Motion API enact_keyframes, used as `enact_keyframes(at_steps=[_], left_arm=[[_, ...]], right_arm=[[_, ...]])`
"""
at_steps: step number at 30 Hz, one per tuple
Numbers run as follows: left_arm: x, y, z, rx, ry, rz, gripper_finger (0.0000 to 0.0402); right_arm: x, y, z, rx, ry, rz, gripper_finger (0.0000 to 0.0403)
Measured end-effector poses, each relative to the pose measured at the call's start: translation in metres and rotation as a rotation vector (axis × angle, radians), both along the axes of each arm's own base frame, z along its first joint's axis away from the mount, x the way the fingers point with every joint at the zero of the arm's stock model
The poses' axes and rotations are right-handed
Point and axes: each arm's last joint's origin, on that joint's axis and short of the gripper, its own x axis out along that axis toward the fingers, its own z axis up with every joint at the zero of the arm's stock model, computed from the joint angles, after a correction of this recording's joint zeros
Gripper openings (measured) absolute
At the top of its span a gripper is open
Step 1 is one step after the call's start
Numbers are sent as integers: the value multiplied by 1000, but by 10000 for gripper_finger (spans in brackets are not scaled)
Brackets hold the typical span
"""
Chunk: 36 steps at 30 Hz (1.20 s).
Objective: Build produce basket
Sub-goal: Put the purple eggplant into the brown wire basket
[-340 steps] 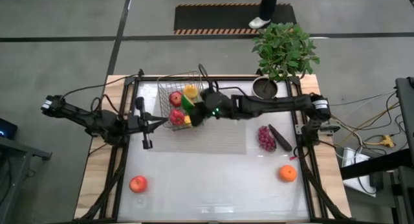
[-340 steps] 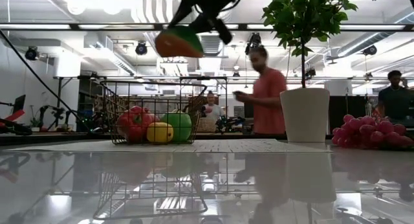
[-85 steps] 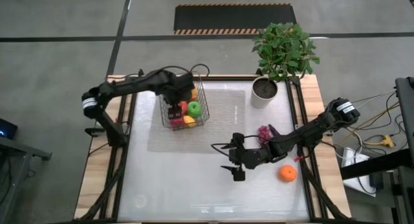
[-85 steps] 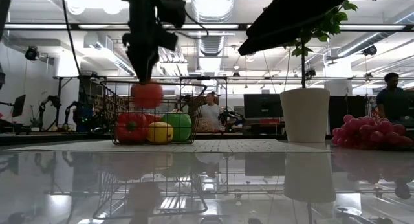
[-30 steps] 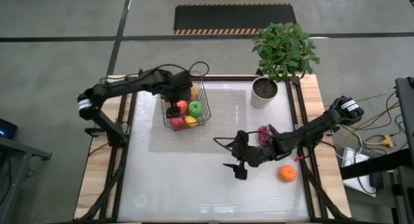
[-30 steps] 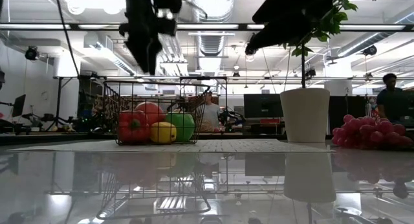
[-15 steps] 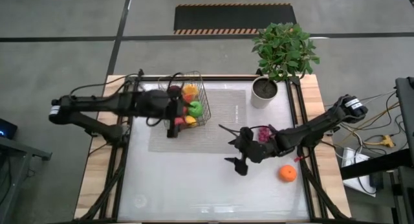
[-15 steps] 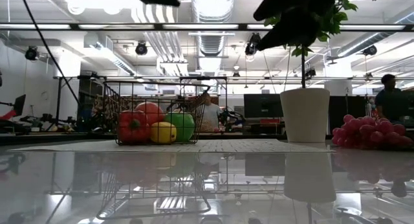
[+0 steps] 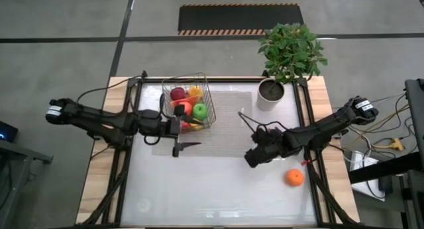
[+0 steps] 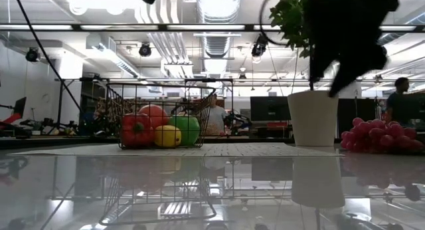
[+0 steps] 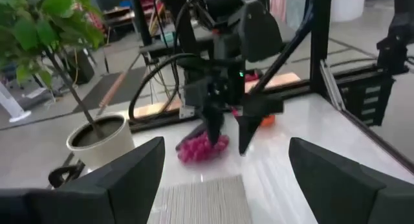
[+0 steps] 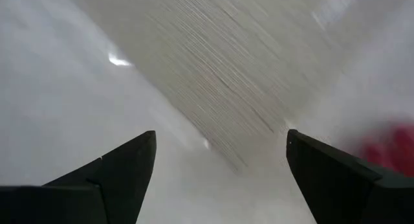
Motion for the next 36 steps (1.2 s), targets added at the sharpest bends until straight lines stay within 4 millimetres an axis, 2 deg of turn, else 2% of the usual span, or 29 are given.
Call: enact_keyframes(at_steps=[7, 15, 21, 26, 31, 36], left_arm=[[-1, 0, -7, -18, 1, 4, 311], [-2, 0, -6, -20, -2, 4, 311], [-2, 0, -6, -18, -3, 4, 311], [-2, 0, -6, -17, -3, 4, 311], [-2, 0, -6, -16, -3, 4, 311], [-2, 0, -5, 18, -6, -1, 311]], right_arm=[[-28, 2, -9, 156, 289, -172, 326], [-56, -3, -9, 168, 588, -314, 326], [-60, -5, -10, 128, 656, -184, 326], [-60, -5, -18, 84, 717, 29, 326], [-56, -14, -28, 79, 807, -28, 326], [-52, -23, -42, 71, 896, 31, 326]])
